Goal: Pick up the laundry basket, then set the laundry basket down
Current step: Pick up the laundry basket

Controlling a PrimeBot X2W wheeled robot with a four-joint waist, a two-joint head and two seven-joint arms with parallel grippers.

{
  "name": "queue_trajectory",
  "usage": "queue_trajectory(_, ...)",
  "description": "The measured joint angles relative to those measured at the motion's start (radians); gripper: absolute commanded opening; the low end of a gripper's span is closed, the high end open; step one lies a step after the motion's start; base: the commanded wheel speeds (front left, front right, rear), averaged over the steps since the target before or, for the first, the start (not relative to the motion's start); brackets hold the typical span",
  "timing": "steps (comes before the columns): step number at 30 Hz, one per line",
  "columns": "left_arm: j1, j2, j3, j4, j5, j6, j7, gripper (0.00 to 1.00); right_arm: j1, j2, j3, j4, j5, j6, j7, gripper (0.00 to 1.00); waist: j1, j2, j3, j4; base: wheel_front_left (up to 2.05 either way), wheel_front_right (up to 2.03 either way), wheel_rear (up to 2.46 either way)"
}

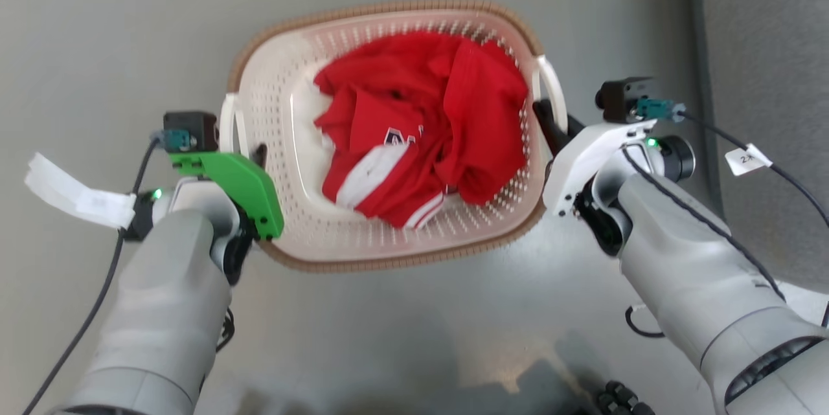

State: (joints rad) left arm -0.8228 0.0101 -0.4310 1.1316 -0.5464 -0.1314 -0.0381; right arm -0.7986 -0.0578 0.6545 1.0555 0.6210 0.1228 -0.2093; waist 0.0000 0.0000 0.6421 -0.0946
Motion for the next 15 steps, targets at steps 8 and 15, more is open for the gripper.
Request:
queue_trajectory(8,0.054,-0.002,-0.021,0.026,-0.04,0.0,0.031,0.0,0.038,0.005,0.051,0.018,0.047,0.0,0.065,0.0,0.0,0.0,-0.114,-0.011,0.0,0.0,0.0)
queue_trajectory(15,0.099,-0.002,-0.038,0.041,-0.058,0.0,0.067,0.0,0.073,0.006,0.1,0.026,0.075,-0.001,0.137,0.0,0.0,0.0,-0.2,-0.018,0.0,0.0,0.0)
